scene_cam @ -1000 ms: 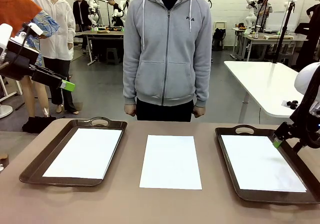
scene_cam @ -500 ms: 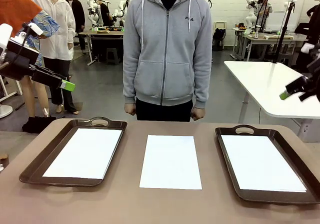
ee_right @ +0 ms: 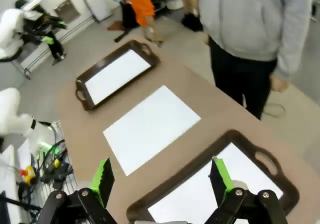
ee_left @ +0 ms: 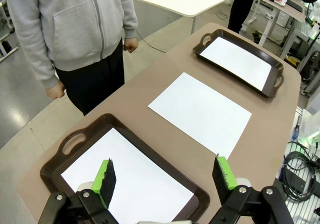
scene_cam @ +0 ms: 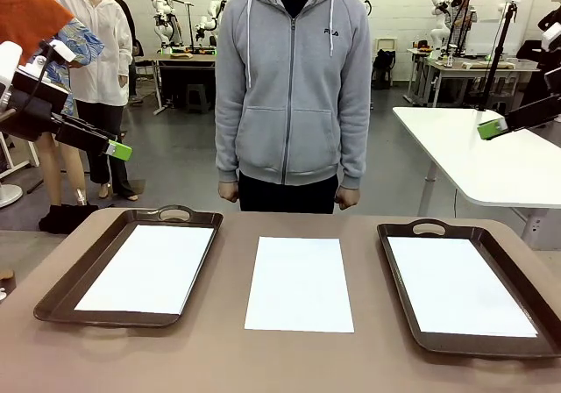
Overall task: Sort the A4 documents.
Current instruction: Receive the A4 Paper.
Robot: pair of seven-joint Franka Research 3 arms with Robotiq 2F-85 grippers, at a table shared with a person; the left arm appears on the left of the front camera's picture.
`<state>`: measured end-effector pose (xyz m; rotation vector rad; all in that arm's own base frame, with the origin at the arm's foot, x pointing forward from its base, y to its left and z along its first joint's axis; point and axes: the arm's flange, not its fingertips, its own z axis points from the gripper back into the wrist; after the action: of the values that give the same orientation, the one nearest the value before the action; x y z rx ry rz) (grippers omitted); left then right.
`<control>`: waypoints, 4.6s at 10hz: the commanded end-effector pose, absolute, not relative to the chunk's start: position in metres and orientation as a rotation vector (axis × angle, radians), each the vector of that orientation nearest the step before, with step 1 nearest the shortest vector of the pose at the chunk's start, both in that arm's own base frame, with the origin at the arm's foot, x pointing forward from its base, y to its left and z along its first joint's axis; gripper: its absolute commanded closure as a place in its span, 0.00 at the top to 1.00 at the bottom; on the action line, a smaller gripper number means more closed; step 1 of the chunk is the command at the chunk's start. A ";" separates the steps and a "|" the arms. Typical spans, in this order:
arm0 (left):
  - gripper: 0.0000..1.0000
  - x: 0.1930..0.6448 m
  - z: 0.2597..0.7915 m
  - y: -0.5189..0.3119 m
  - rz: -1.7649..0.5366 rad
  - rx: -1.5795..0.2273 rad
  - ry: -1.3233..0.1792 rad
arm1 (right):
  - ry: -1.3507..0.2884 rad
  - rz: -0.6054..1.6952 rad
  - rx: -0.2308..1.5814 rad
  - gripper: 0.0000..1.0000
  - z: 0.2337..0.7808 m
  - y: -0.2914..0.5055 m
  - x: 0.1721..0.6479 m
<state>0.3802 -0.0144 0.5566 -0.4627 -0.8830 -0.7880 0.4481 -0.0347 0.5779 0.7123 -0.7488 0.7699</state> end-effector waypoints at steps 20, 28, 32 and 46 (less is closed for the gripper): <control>1.00 0.380 0.556 -0.014 -0.791 -0.473 -0.891 | -0.773 0.873 0.733 1.00 0.576 -0.031 0.422; 1.00 0.380 0.556 -0.014 -0.791 -0.473 -0.891 | -0.773 0.873 0.733 1.00 0.576 -0.031 0.422; 1.00 0.380 0.556 -0.014 -0.791 -0.473 -0.891 | -0.773 0.873 0.733 1.00 0.576 -0.031 0.422; 1.00 0.380 0.556 -0.014 -0.791 -0.473 -0.891 | -0.773 0.873 0.733 1.00 0.576 -0.031 0.422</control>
<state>0.3802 -0.0144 0.5566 -0.4630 -0.8830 -0.7879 0.4219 -0.0321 0.5757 0.7290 -0.7658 0.8717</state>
